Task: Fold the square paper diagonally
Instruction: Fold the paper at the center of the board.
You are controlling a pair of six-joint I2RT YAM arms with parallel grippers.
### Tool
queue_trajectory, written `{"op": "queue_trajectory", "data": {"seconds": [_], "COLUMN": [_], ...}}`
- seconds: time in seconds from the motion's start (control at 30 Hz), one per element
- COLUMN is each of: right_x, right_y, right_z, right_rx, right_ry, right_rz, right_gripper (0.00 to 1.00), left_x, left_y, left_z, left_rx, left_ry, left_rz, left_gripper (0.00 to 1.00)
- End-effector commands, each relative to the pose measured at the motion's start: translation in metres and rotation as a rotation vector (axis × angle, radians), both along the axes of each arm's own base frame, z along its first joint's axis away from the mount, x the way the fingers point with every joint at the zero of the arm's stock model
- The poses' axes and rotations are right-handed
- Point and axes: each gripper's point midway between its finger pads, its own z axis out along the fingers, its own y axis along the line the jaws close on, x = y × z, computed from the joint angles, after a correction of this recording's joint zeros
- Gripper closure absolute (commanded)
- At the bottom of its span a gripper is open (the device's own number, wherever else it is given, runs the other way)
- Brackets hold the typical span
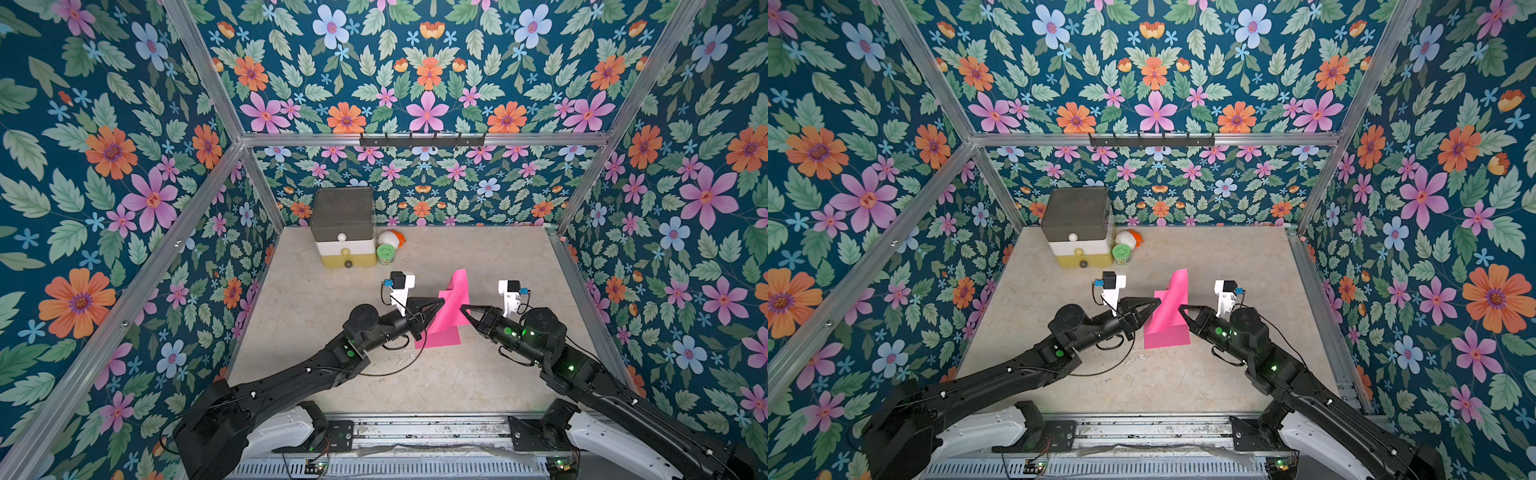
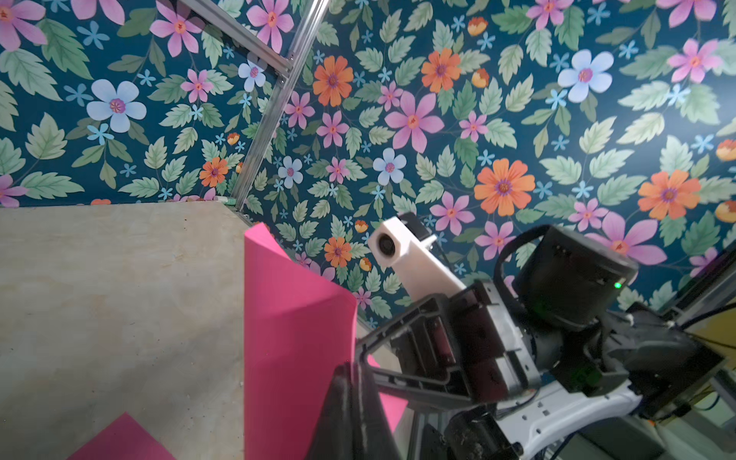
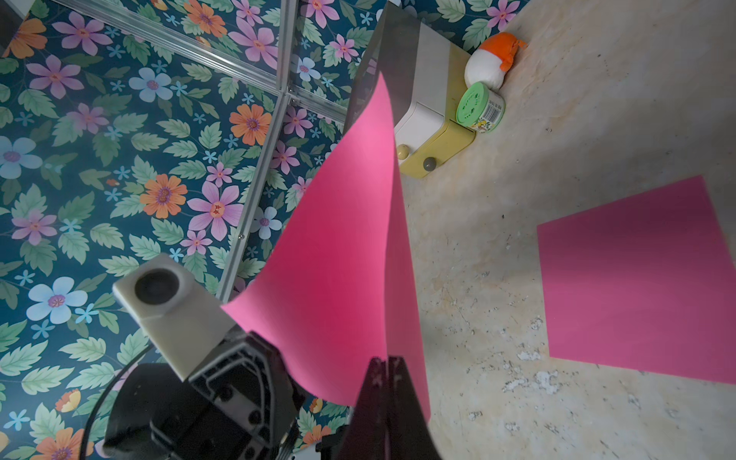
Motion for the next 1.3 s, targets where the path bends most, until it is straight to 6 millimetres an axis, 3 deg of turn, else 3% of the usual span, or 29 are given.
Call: {"op": "queue_trajectory", "data": {"seconds": [0.0,0.2,0.7,0.87,1.27], "right_x": [0.006,0.008,0.012,0.011,0.004], "right_y": [-0.004,0.001,-0.008,-0.011,-0.04], "right_z": [-0.001,-0.012,-0.053,-0.067,-0.16], "right_rx": [0.004,-0.004,-0.084,-0.096,-0.109], "right_ry": [0.02,0.071,0.218,0.243,0.343], "right_rz": [-0.045,-0.041,-0.125,-0.137,-0.196], "right_gripper": [1.0,1.0,1.0,1.0,1.0], "left_x": [0.011,0.012,0.002,0.002,0.009], "left_y": [0.003,-0.001,-0.016,-0.024,-0.045], "left_z": [-0.024,-0.048,-0.059,-0.076,-0.132], "left_rx": [0.131,0.251,0.34,0.369,0.431], "left_ry": [-0.06,-0.102,-0.184,-0.179,-0.114], "left_rz": [0.113,0.176,0.207,0.192,0.181], "left_gripper": [1.0,1.0,1.0,1.0,1.0]}}
